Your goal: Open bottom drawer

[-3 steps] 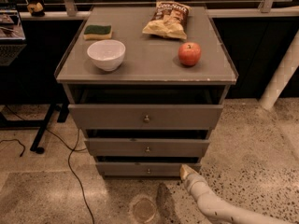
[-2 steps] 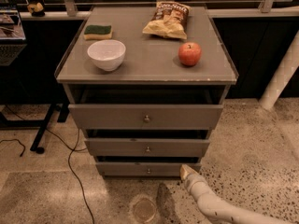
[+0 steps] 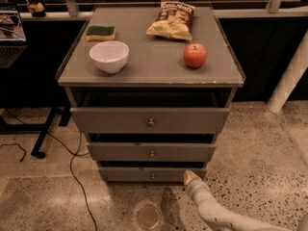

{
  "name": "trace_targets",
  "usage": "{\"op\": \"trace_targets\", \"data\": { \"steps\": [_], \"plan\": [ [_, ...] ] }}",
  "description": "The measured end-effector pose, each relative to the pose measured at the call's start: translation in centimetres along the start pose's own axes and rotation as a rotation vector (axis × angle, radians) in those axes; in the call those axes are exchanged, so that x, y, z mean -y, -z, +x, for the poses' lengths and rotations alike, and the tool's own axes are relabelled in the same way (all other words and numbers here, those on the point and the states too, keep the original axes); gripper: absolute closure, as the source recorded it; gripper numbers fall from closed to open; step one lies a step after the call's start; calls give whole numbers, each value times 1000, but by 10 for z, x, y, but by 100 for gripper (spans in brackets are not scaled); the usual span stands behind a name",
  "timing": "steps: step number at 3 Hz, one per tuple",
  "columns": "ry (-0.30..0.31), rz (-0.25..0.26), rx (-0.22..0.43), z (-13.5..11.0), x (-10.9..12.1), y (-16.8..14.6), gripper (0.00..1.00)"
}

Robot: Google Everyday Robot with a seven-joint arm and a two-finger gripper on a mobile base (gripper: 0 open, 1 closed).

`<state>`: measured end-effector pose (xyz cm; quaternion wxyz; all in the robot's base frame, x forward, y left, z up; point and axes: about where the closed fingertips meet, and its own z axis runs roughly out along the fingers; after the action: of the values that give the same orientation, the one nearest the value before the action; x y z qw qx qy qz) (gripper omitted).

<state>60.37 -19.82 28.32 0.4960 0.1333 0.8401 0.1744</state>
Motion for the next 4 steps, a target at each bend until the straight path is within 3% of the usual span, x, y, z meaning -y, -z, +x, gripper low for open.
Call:
{"op": "trace_targets", "data": {
  "steps": [3,4],
  "plan": [
    [-69,89,-2,19,36,-58,100],
    [-65,99,4,8,36,-110,100]
  ]
}}
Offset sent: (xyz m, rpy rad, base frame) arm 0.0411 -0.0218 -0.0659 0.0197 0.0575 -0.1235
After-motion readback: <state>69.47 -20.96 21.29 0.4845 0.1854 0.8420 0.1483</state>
